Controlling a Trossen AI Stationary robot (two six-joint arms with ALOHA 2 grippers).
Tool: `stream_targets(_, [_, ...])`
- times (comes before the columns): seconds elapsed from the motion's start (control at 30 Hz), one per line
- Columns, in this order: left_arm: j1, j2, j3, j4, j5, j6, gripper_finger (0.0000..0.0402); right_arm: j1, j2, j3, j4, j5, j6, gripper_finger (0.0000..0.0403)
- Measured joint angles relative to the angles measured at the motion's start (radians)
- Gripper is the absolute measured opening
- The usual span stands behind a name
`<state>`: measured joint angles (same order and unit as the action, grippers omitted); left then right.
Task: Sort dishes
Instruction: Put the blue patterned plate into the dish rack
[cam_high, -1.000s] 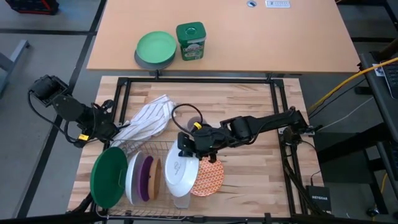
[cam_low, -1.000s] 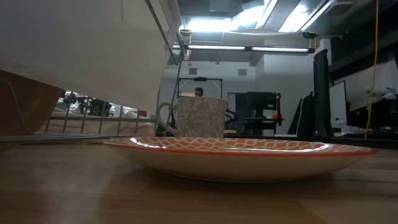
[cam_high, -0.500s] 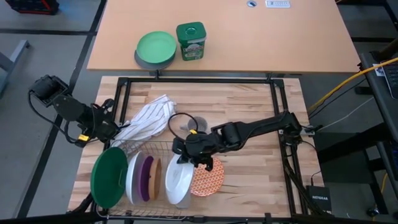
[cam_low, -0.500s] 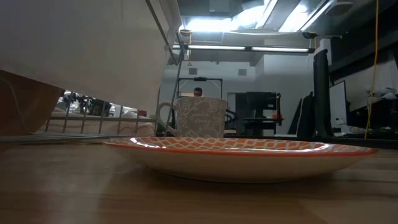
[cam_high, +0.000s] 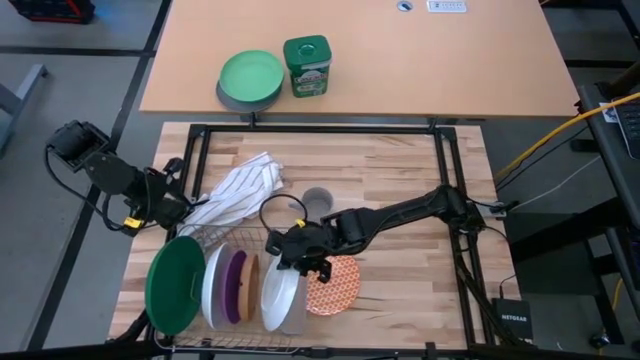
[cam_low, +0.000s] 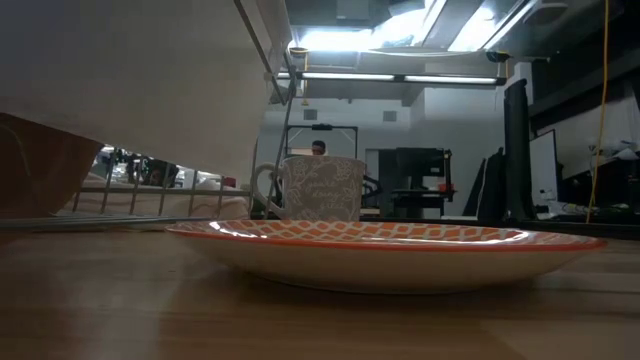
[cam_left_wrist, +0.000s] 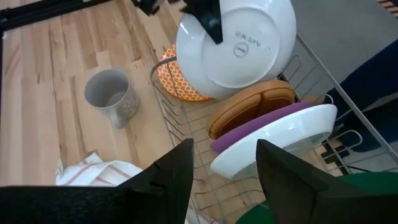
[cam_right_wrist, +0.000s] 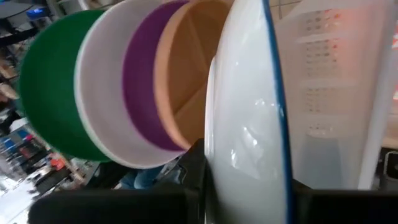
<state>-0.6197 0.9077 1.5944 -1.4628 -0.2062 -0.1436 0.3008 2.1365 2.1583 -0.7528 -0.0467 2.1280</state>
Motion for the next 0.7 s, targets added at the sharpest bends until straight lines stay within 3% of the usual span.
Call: stream_targets(0.7, [0.0, 0.0, 0.0, 0.0, -0.015, 0.021, 0.0162, -0.042, 0.058, 0.0, -0.052, 0.037, 0.014, 0.0042])
